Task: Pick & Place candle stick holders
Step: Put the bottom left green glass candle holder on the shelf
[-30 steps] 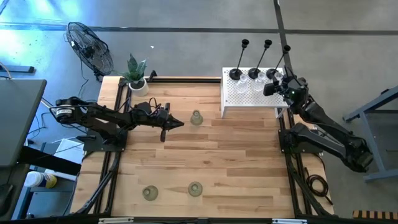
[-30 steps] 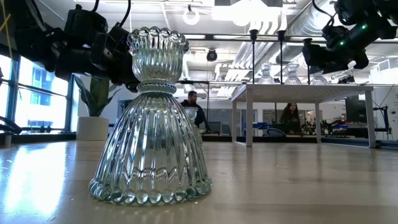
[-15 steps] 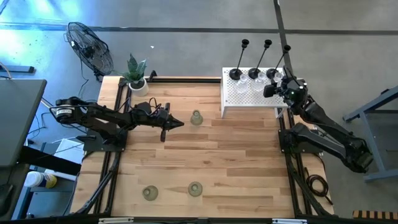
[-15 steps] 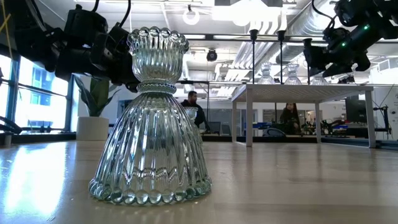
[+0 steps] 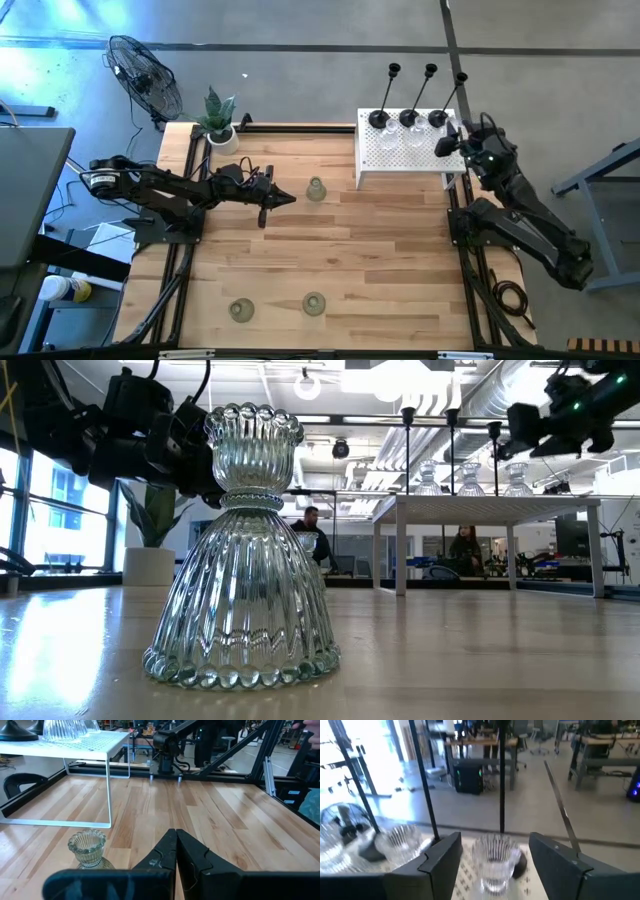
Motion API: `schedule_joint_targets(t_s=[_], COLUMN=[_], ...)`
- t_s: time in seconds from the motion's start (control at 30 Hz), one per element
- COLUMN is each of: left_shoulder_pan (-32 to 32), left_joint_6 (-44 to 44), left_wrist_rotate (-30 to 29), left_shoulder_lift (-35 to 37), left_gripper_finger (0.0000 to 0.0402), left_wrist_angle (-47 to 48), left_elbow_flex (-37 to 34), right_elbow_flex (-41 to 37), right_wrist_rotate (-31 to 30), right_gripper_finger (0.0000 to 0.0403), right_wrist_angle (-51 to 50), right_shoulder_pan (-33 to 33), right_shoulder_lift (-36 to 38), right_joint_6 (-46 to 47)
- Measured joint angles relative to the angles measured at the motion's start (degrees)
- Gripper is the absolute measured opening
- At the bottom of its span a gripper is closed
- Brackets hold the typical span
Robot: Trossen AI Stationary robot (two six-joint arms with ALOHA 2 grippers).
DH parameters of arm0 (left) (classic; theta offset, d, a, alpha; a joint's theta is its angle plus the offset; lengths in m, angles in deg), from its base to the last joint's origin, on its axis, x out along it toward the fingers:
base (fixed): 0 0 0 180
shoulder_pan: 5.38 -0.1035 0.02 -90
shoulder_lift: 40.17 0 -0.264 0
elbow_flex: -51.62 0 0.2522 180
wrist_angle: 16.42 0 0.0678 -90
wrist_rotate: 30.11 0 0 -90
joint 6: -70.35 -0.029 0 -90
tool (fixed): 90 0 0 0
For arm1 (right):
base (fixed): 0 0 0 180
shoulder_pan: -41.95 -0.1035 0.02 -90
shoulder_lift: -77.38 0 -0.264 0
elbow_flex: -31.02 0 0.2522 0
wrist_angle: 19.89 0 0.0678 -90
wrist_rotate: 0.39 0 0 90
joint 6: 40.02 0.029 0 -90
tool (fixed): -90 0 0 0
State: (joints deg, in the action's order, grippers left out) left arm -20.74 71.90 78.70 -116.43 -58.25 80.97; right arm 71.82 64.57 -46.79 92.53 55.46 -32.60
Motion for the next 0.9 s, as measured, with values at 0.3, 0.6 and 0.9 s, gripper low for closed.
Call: schedule_joint_targets(t_s=[0.3, 0.6, 0.9], left_shoulder_pan=[0.0, 0.0, 0.0], left_joint_6=[-1.1, -1.2, -1.2], left_wrist_rotate=[0.0, -2.3, -2.9], left_shoulder_lift=[0.0, 0.0, 0.0], left_gripper_finger=[0.0000, 0.0000, 0.0000], left_wrist_angle=[0.0, 1.6, 1.8], left_elbow_flex=[0.0, 0.0, 0.0], right_elbow_flex=[3.8, 9.1, 11.8], right_wrist_rotate=[3.9, 6.8, 12.3], right_gripper_finger=[0.0196, 0.0082, 0.0010], right_wrist_angle=[-1.7, -7.7, -8.9], right_shoulder_pan=[0.0, -1.1, -11.2], right_shoulder_lift=[1.0, 1.0, 0.7], right_joint_6=[-1.7, -2.6, -3.4])
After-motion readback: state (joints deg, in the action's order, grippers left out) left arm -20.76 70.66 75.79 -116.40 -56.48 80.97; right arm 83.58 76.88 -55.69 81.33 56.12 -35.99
